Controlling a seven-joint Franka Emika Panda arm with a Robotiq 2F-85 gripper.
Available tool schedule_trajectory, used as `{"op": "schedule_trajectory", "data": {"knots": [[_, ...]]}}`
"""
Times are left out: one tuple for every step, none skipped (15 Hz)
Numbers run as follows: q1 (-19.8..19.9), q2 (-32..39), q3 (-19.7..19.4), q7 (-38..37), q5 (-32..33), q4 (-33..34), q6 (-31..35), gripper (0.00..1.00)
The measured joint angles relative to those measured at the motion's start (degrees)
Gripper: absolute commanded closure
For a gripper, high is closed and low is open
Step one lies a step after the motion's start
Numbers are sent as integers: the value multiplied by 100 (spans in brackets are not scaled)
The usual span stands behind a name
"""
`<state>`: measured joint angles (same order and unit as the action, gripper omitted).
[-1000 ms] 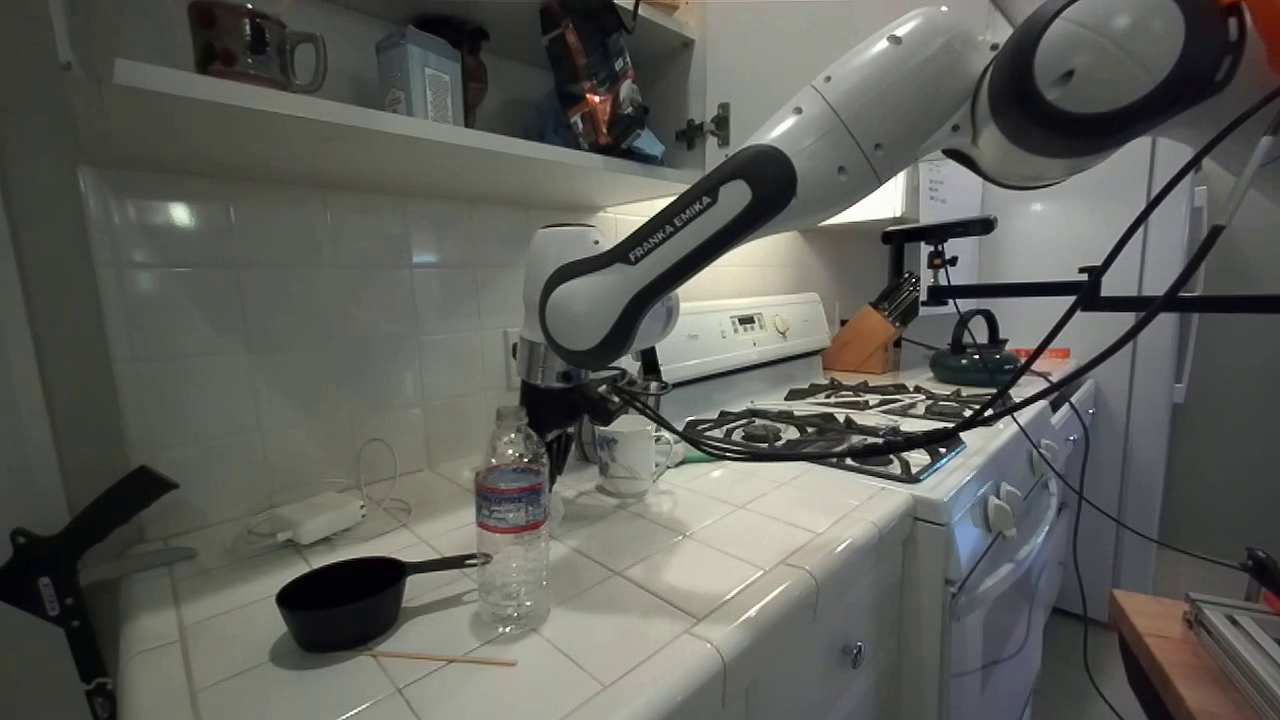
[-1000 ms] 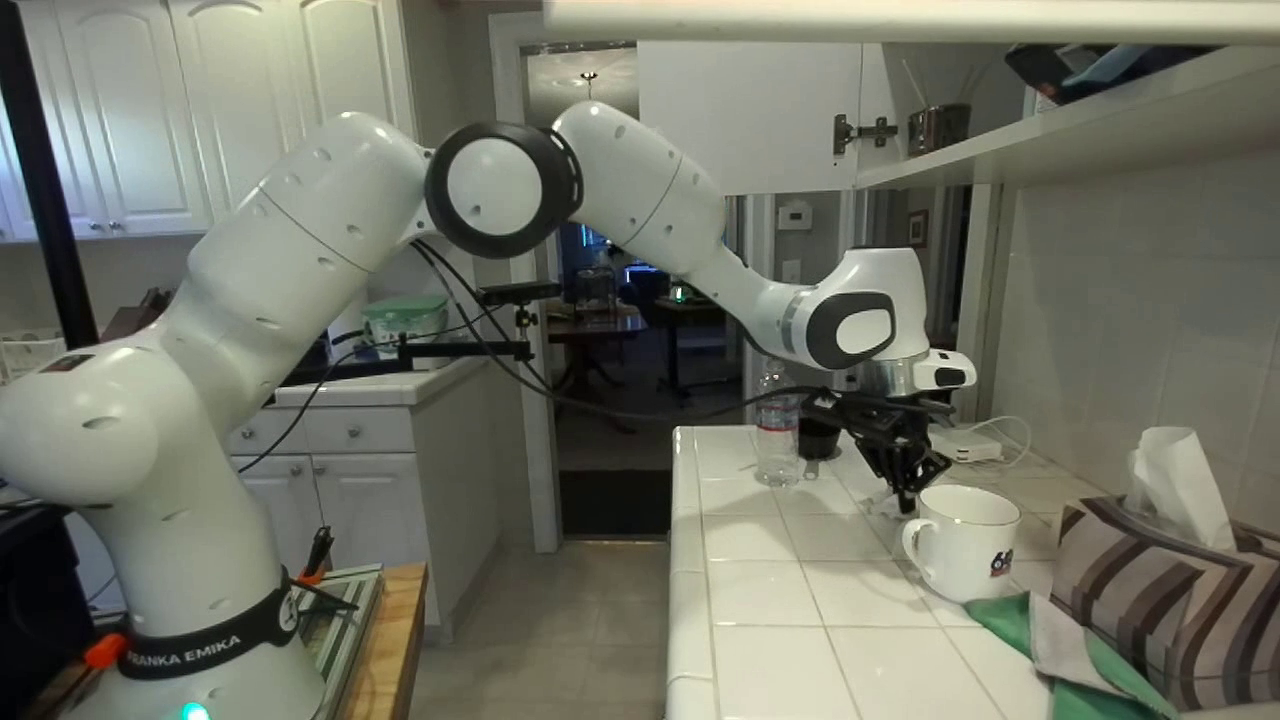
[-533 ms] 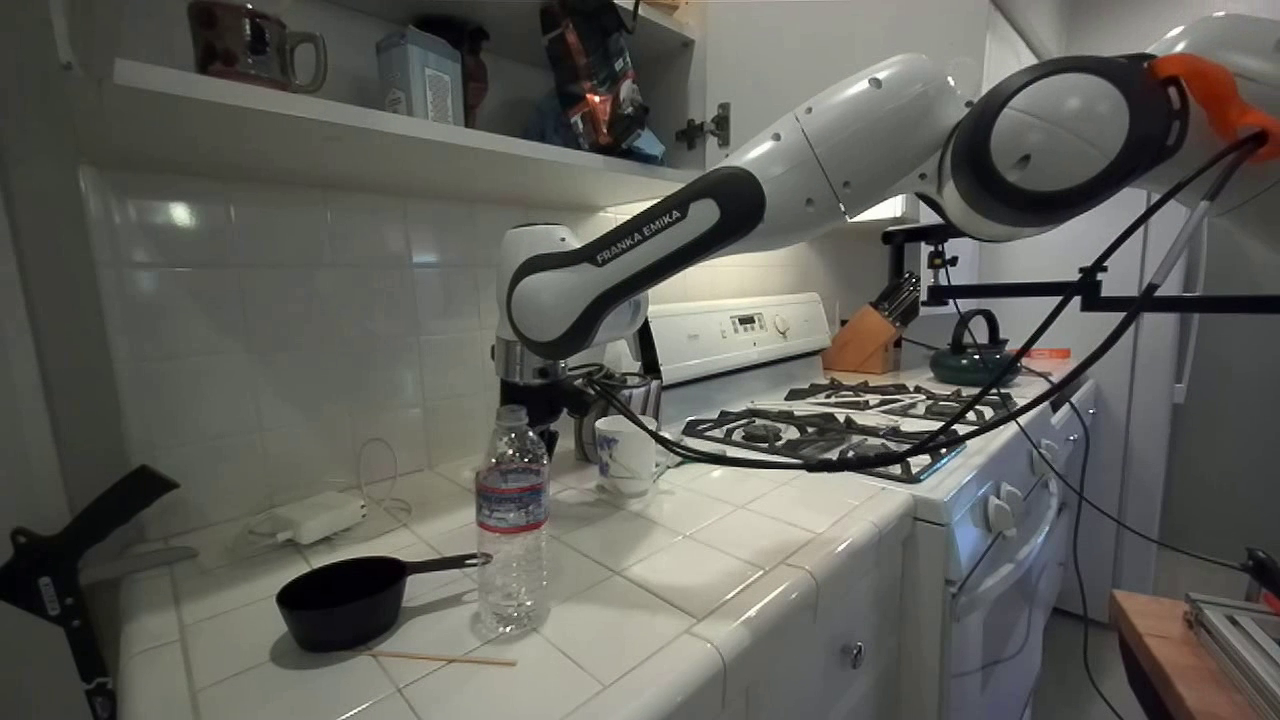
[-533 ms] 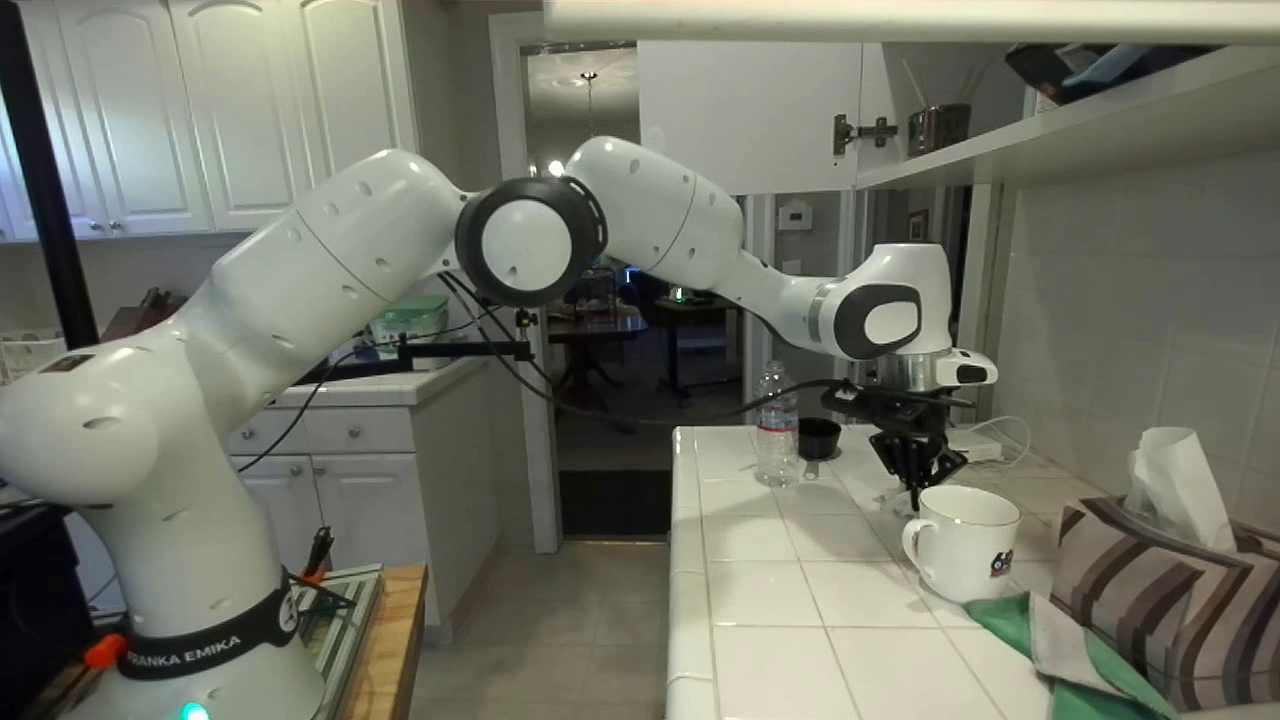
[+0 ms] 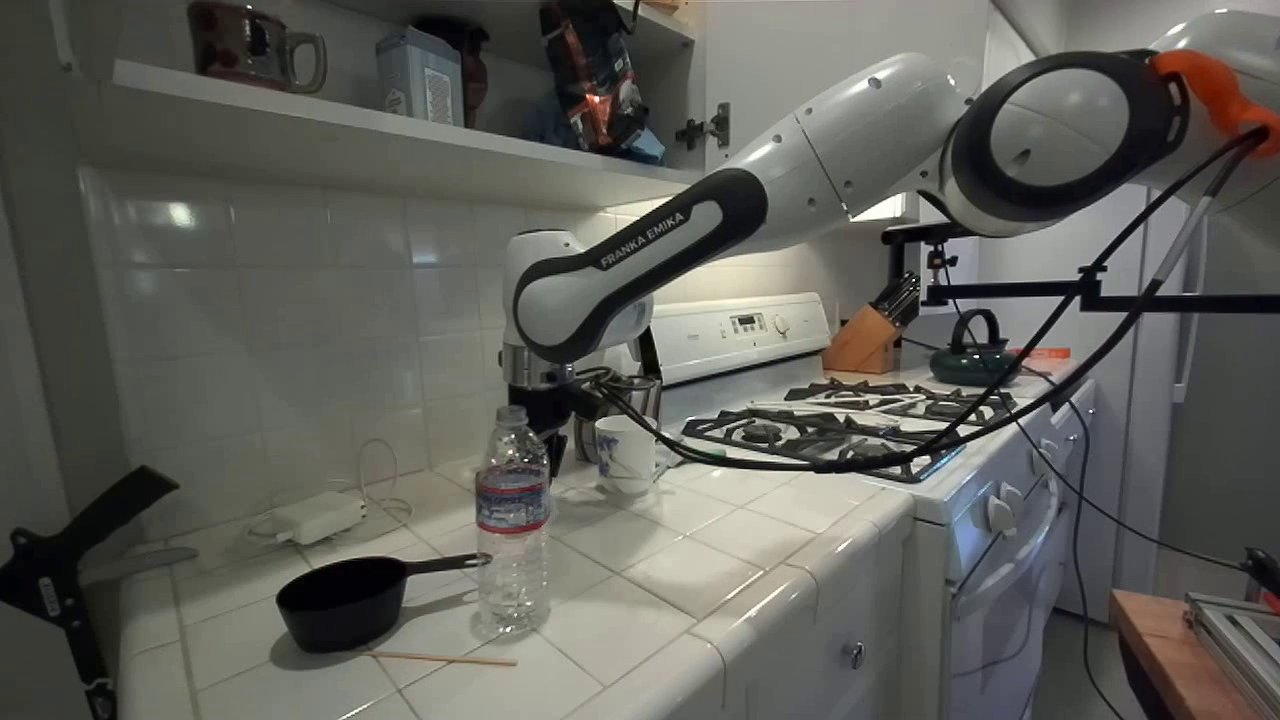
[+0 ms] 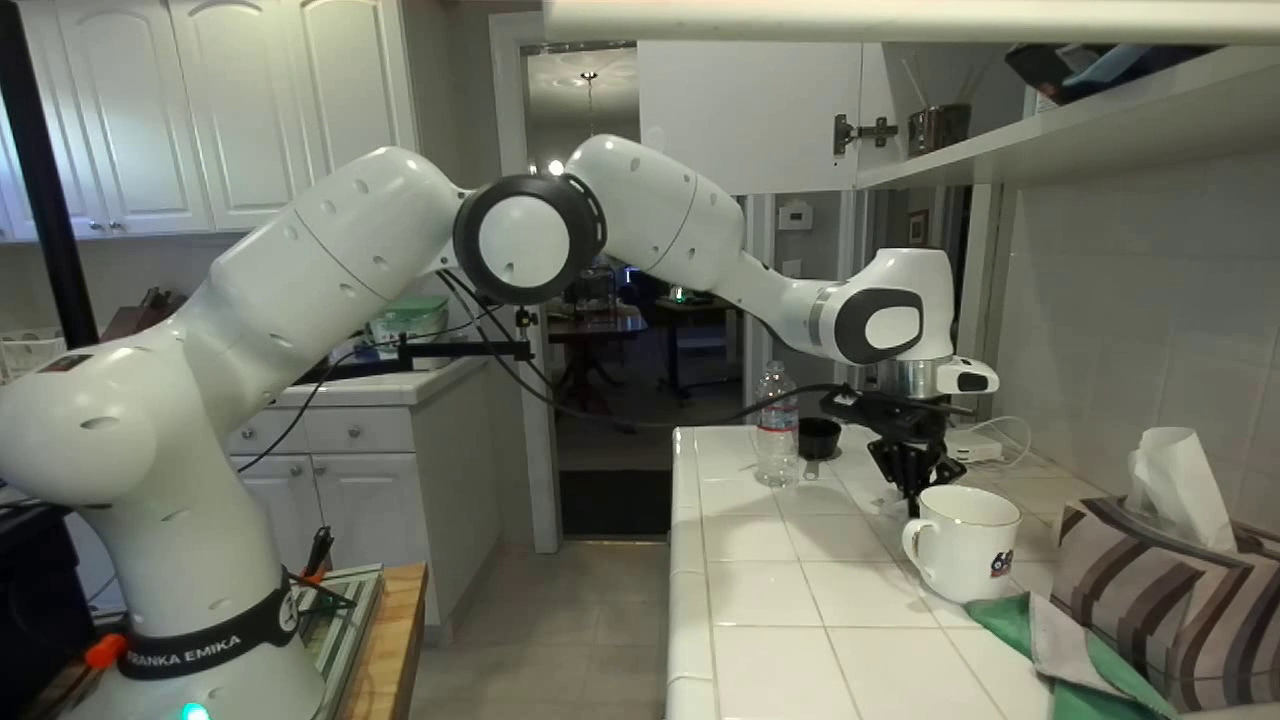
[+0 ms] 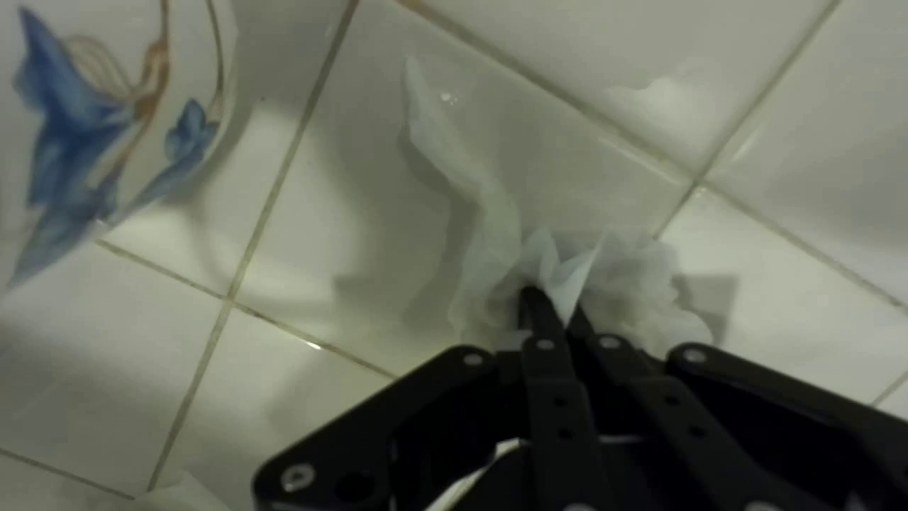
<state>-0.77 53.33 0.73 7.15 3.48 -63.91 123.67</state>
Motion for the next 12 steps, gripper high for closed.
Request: {"op": "schedule_trajectory", "data": {"knots": [[10, -108, -10, 0, 0, -200, 99, 99], [20, -225, -26, 0, 0, -415, 194, 99], [31, -347, -38, -1, 0, -631, 283, 99], [41, -467, -52, -7, 0, -847, 367, 99], [49, -592, -68, -16, 0, -1063, 445, 99], [55, -715, -85, -29, 0, -1279, 515, 99], [58, -845, -103, -37, 0, -1501, 576, 99], [59, -971, -121, -43, 0, -1722, 649, 99], [59, -1105, -138, -53, 0, -1951, 717, 99], [59, -1234, -153, -68, 0, -2174, 785, 99], [59, -1365, -167, -85, 0, -2397, 856, 99], [58, -1499, -183, -115, 0, -2629, 936, 99]]}}
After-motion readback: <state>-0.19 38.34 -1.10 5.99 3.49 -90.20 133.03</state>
